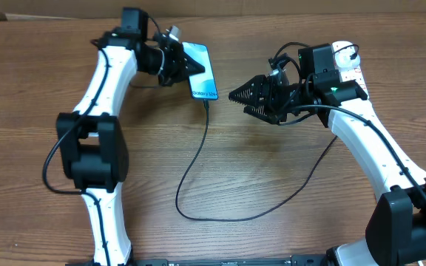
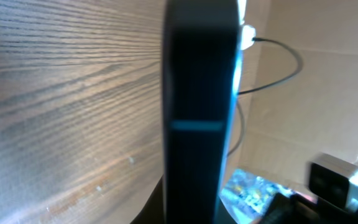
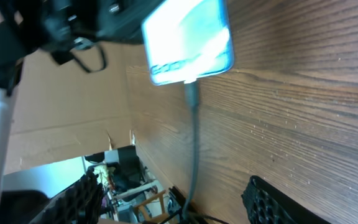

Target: Plug charger to phone and switch on socket

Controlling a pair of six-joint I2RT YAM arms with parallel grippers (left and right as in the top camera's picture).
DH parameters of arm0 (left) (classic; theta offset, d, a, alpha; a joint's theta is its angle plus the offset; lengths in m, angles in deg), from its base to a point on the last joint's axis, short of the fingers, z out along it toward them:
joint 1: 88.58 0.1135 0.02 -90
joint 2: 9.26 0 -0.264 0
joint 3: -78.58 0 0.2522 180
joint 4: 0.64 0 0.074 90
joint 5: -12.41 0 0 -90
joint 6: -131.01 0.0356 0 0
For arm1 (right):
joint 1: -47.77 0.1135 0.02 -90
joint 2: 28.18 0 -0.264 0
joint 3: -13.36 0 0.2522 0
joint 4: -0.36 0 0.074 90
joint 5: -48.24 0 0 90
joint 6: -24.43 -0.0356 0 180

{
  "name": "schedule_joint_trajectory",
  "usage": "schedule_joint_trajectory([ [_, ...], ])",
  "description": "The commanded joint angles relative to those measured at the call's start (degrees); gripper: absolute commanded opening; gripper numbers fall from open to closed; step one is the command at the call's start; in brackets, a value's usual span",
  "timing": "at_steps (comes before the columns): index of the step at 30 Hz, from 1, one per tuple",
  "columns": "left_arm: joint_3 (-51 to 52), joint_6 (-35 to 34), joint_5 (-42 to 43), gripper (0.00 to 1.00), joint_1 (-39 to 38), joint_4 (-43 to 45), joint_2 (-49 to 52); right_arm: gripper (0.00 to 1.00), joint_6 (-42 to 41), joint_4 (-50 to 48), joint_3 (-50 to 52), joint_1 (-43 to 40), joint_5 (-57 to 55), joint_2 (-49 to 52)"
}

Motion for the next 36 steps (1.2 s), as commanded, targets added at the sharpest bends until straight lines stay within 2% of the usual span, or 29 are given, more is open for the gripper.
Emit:
schedule_joint_trajectory([
  [1,-0.94,2.56,1.09,0.04,-0.46,2.38,2.71,0.71,2.69,0.68,-0.31,-0.26,-0.59,-1.51],
  [9,-0.94,5.68,0.96,0.04,-0.76,7.23,5.53,0.71,4.37,3.54,-0.31,-0.26,-0.59,-1.49],
  [16,-0.94,6.21,-3.41,0.04,-3.67,6.32,6.49,0.71,4.55,3.80,-0.31,-0.26,-1.68,-1.49],
  [27,-0.94,6.12,-1.62,0.06,-5.70,6.49,10.40,0.69,4.79,6.56,-0.31,-0.26,-4.74,-1.49],
  [32,-0.94,6.12,-4.33,0.05,-6.05,6.19,10.51,0.69,4.76,6.54,-0.31,-0.26,-4.90,-1.49],
  [36,-0.94,6.14,-4.66,0.08,-6.16,6.19,10.54,0.70,4.81,6.78,-0.31,-0.26,-4.90,-1.49],
])
